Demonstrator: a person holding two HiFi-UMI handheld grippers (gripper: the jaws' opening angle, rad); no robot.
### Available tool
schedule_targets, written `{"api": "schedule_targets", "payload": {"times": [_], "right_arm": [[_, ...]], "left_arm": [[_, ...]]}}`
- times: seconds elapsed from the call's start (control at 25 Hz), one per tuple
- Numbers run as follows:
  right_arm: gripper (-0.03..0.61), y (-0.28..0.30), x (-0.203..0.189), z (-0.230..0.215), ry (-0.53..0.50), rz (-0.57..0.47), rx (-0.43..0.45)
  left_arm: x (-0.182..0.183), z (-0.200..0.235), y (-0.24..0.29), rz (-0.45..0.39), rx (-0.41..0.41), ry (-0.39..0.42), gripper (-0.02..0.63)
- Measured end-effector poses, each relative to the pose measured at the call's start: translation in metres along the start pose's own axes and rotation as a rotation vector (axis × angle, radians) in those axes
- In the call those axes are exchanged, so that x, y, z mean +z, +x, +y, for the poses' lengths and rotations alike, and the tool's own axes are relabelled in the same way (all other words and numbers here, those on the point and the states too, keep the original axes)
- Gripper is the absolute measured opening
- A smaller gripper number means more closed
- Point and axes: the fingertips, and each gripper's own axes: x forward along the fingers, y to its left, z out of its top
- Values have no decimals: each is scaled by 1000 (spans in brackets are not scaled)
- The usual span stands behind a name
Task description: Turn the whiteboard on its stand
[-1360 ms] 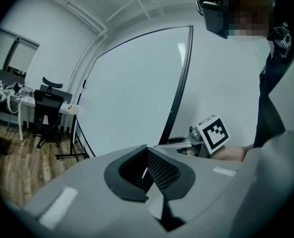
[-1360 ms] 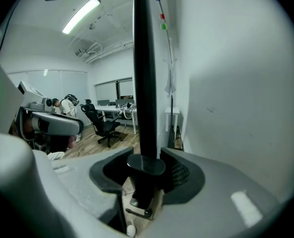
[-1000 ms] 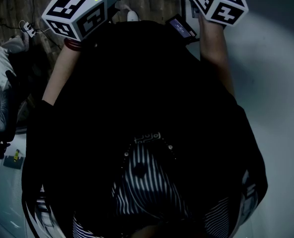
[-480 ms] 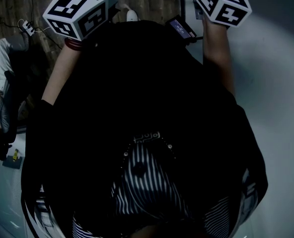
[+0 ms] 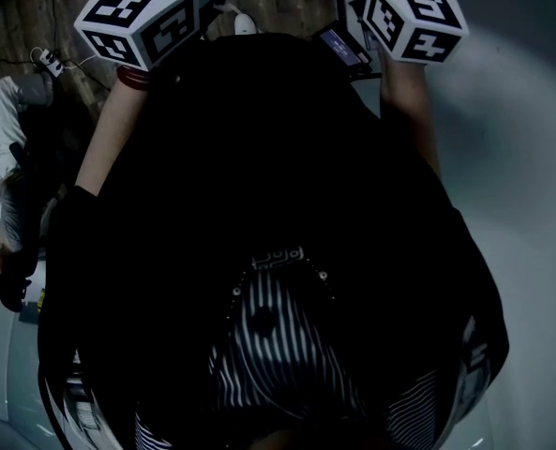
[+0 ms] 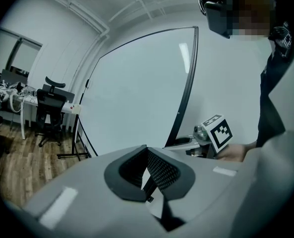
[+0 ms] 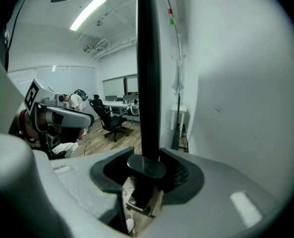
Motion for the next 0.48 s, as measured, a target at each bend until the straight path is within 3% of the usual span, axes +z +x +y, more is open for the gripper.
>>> {"api": "schedule_targets", "payload": {"times": [0.48], "right_arm": [[169,-11,-5,3,-22,-2,15]], "left_arm": [[-1,0,2,9,-12,4,-2]]}}
